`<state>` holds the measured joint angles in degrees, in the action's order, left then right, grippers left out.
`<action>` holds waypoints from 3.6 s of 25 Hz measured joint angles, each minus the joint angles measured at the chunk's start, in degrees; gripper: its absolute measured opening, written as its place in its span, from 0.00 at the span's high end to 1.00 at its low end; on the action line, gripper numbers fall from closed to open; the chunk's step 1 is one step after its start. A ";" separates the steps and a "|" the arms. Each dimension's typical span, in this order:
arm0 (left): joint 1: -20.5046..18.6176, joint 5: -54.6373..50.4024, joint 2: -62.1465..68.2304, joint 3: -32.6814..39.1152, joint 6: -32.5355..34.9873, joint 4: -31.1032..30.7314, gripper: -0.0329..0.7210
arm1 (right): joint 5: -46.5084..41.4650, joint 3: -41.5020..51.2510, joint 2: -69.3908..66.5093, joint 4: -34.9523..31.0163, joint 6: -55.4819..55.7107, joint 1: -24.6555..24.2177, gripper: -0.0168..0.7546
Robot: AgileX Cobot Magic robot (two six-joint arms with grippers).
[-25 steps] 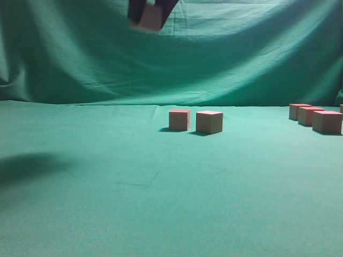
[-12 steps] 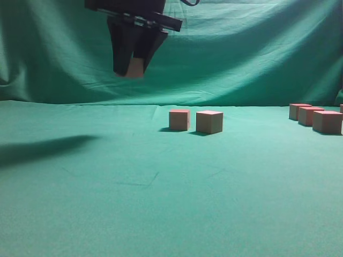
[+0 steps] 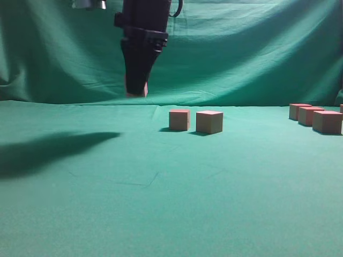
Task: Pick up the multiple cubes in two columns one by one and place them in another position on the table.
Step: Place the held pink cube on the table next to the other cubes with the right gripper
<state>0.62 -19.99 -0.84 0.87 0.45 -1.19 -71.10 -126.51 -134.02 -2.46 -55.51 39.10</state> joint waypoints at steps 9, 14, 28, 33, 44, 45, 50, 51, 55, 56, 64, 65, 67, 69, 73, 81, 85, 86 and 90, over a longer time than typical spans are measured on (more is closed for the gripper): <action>0.00 0.00 0.00 0.00 0.00 0.00 0.96 | 0.20 -0.08 -2.19 0.99 -7.15 0.00 0.64; 0.00 0.00 0.00 0.00 0.00 0.00 0.96 | 0.20 -0.08 -3.71 1.09 -8.12 -0.64 0.64; 0.00 0.00 0.00 0.00 0.00 0.00 0.96 | 1.70 -0.08 -4.29 1.36 -9.84 -1.65 0.64; 0.00 0.00 0.00 0.00 0.00 0.00 0.96 | 2.44 -0.08 -4.29 0.92 -9.99 -1.65 0.64; 0.00 0.00 0.00 0.00 0.00 0.00 0.96 | 3.06 -0.08 -4.29 0.36 -11.78 -1.65 0.64; 0.00 0.00 0.00 0.00 0.00 0.00 0.96 | 3.10 -0.08 -4.29 0.36 -11.89 -1.65 0.64; 0.00 0.00 0.00 0.00 0.00 0.00 0.96 | 3.09 -0.08 -5.19 0.36 -12.13 -1.65 0.64; 0.00 0.00 0.00 0.00 0.00 0.00 0.96 | 3.09 -0.08 -5.43 0.36 -12.13 -1.65 0.64; 0.00 0.00 0.00 0.00 0.00 0.00 0.96 | 3.21 -0.08 -5.54 0.36 -12.21 -1.65 0.64; 0.00 0.00 0.00 0.00 0.00 0.00 0.96 | 3.21 -0.08 -5.54 0.36 -12.21 -1.65 0.64; 0.00 0.00 0.00 0.00 0.00 0.00 0.96 | 3.28 -0.08 -5.54 0.36 -12.21 -1.65 0.64; 0.00 0.00 0.00 0.00 0.00 0.00 0.96 | 3.28 -0.08 -5.54 0.36 -12.21 -1.65 0.64; 0.00 0.00 0.00 0.00 0.00 0.00 0.96 | 3.28 -0.08 -5.54 0.36 -12.21 -1.65 0.64; 0.00 0.00 0.00 0.00 0.00 0.00 0.96 | 3.28 -0.08 -5.54 0.36 -12.21 -1.65 0.64; 0.00 0.00 0.00 0.00 0.00 0.00 0.96 | 3.28 -0.08 -5.54 0.36 -12.10 -1.65 0.64; 0.00 0.00 0.00 0.00 0.00 0.00 0.96 | 3.09 -0.08 -5.54 -0.05 -11.30 -2.07 0.64; 0.00 0.00 0.00 0.00 0.00 0.00 0.96 | 3.09 -0.08 -5.54 -0.05 -11.25 -2.11 0.64; 0.00 0.00 0.00 0.00 0.00 0.00 0.96 | 3.09 -0.08 -5.54 -0.05 -11.25 -2.11 0.64; 0.00 0.00 0.00 0.00 0.00 0.00 0.96 | 3.09 -0.08 -5.54 -0.05 -11.25 -2.11 0.64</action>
<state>0.62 -19.99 -0.84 0.87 0.45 -1.19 -68.01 -126.60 -139.56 -2.50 -66.76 36.99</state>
